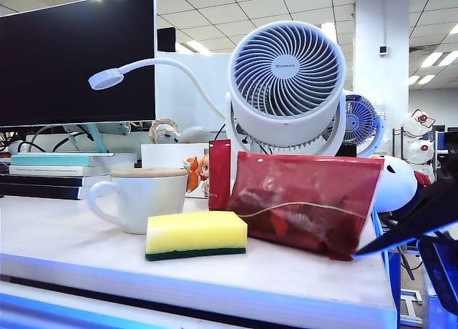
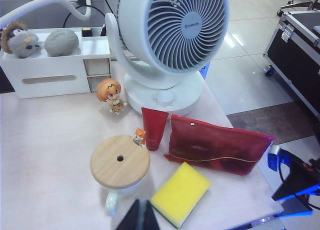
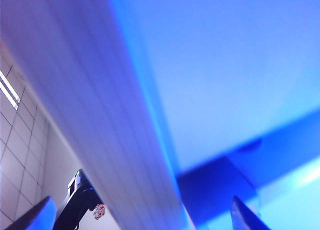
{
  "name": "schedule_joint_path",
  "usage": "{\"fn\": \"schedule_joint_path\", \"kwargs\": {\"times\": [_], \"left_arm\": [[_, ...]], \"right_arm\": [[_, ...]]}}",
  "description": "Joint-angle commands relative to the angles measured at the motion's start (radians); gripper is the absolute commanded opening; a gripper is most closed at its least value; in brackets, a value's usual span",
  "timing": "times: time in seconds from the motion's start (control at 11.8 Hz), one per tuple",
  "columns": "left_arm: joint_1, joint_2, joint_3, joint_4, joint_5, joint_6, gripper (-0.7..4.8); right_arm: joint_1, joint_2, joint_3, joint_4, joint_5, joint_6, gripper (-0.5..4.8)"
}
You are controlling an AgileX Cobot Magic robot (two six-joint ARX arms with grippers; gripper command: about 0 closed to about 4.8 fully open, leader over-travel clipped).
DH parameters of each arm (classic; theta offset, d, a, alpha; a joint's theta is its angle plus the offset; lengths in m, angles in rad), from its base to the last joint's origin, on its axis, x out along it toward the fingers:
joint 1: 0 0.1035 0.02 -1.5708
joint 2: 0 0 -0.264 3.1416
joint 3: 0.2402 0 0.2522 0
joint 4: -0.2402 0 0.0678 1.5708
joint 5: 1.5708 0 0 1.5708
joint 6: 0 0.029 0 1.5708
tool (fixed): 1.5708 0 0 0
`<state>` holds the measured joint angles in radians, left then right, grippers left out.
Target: Open the drawer, place the cleaning sponge inside, then close the drawer.
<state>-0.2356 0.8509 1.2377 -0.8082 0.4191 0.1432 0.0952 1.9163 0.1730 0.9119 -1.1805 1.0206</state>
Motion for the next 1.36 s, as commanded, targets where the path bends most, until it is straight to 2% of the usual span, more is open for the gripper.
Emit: {"fn": "schedule_joint_path", "kwargs": {"times": [0.08,0.51,0.59,0.76,1.36], "left_arm": [[0.001,-0.002,0.003,0.009,0.005,0.006,-0.03],[0.001,-0.002,0.003,0.009,0.005,0.006,-0.03],[0.001,-0.002,0.003,0.009,0.005,0.006,-0.03],[0.001,-0.002,0.003,0.009,0.005,0.006,-0.03],[0.001,-0.002,0.003,0.009,0.005,0.006,-0.03]], "right_arm": [[0.003,-0.004,0.025,0.01,-0.007,0.023,4.79],[0.01,-0.003,0.031,0.005,-0.137,0.046,4.79],[0.038,-0.003,0.031,0.005,-0.148,0.053,4.79],[0.112,-0.004,0.031,0.006,-0.13,0.059,4.79],[0.077,-0.013,0.029,0.114,-0.027,0.084,4.79]]}}
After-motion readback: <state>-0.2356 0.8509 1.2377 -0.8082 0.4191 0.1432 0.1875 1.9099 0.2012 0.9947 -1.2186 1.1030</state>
